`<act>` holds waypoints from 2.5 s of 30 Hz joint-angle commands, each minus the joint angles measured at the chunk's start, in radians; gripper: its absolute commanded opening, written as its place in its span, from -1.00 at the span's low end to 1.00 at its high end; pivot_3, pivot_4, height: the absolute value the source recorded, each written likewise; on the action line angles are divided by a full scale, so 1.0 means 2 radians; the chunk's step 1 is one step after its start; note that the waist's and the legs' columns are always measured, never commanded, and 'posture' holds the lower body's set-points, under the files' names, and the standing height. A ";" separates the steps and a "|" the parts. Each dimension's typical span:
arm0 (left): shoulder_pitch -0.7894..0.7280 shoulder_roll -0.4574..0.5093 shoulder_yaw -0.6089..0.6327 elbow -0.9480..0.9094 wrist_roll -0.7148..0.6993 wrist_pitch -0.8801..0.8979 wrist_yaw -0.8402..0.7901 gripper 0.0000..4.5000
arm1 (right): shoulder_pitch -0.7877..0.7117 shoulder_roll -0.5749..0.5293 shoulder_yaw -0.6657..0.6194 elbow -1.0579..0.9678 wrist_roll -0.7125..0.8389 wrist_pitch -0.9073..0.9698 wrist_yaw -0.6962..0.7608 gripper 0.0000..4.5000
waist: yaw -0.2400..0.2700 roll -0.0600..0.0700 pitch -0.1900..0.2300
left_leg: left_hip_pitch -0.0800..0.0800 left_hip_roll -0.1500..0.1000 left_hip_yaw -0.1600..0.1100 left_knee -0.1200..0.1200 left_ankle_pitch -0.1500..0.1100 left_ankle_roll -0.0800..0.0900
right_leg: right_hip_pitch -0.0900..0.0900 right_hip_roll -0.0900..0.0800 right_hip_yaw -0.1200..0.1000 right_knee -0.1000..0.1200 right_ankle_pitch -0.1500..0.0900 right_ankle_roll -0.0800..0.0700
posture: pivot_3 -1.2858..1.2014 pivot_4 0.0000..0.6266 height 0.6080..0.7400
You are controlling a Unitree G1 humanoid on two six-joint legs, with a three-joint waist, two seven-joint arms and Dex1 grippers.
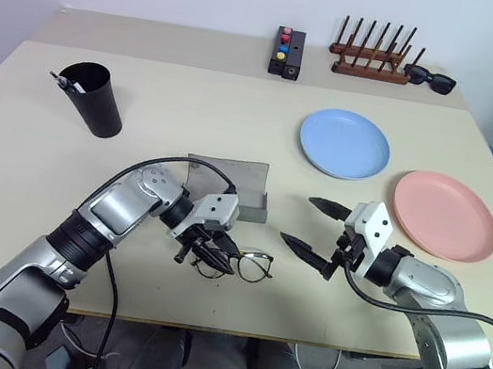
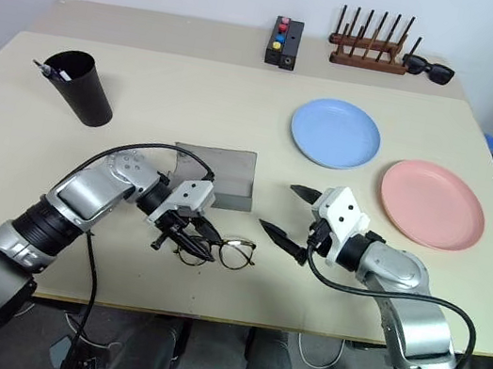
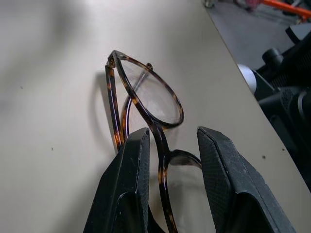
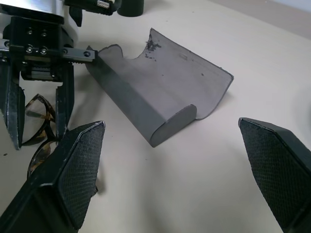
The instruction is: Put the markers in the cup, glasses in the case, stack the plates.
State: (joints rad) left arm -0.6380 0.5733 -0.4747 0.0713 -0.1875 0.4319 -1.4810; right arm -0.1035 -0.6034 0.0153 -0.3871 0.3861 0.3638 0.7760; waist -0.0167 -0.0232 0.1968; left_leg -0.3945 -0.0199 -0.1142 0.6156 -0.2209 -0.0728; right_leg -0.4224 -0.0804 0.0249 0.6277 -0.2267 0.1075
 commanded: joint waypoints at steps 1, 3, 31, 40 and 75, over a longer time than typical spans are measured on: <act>-0.005 -0.005 0.015 -0.003 -0.013 0.007 0.001 -0.31 | -0.005 0.003 -0.005 -0.004 0.001 -0.010 0.001 1.00 | 0.000 0.000 0.000 | 0.000 0.000 0.000 0.000 0.000 0.000 | 0.000 0.000 0.000 0.000 0.000 0.000 | 0.03 -0.52 1.00; -0.005 -0.005 0.014 -0.002 -0.012 0.005 -0.001 -0.43 | -0.005 0.003 -0.005 -0.004 0.001 -0.010 0.001 1.00 | 0.000 0.000 0.000 | 0.000 0.000 0.000 0.000 0.000 0.000 | 0.000 0.000 0.000 0.000 0.000 0.000 | 0.03 -0.52 1.00; -0.101 0.042 0.139 0.114 -0.039 -0.060 0.027 -0.98 | 0.003 -0.015 -0.032 0.014 0.005 -0.018 0.027 1.00 | 0.001 0.000 0.000 | 0.001 0.000 0.000 0.000 0.000 0.000 | 0.001 0.000 0.000 0.000 0.000 0.000 | 0.03 -0.52 1.00; -0.137 -0.013 0.113 0.239 0.022 -0.150 0.044 -0.98 | -0.013 0.012 -0.001 0.010 -0.001 -0.017 0.015 1.00 | 0.000 0.000 0.000 | 0.001 0.000 0.000 0.000 0.000 0.000 | 0.001 0.000 0.000 0.000 0.000 0.000 | 0.03 -0.52 1.00; -0.197 -0.034 0.187 0.368 0.061 -0.201 0.186 -0.90 | -0.037 0.027 0.000 -0.006 0.020 -0.004 0.004 1.00 | 0.000 0.000 0.000 | 0.001 0.000 0.000 0.000 0.000 0.000 | 0.001 0.000 0.000 0.000 0.001 0.002 | 0.03 -0.52 1.00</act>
State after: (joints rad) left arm -1.0063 0.5066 -0.0909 0.7892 -0.1069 0.0714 -1.1601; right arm -0.1659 -0.5486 0.0271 -0.3539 0.4094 0.3598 0.7825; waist -0.0175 -0.0230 0.1967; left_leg -0.3924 -0.0203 -0.1144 0.6166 -0.2214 -0.0719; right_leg -0.4198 -0.0803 0.0245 0.6285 -0.2247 0.1112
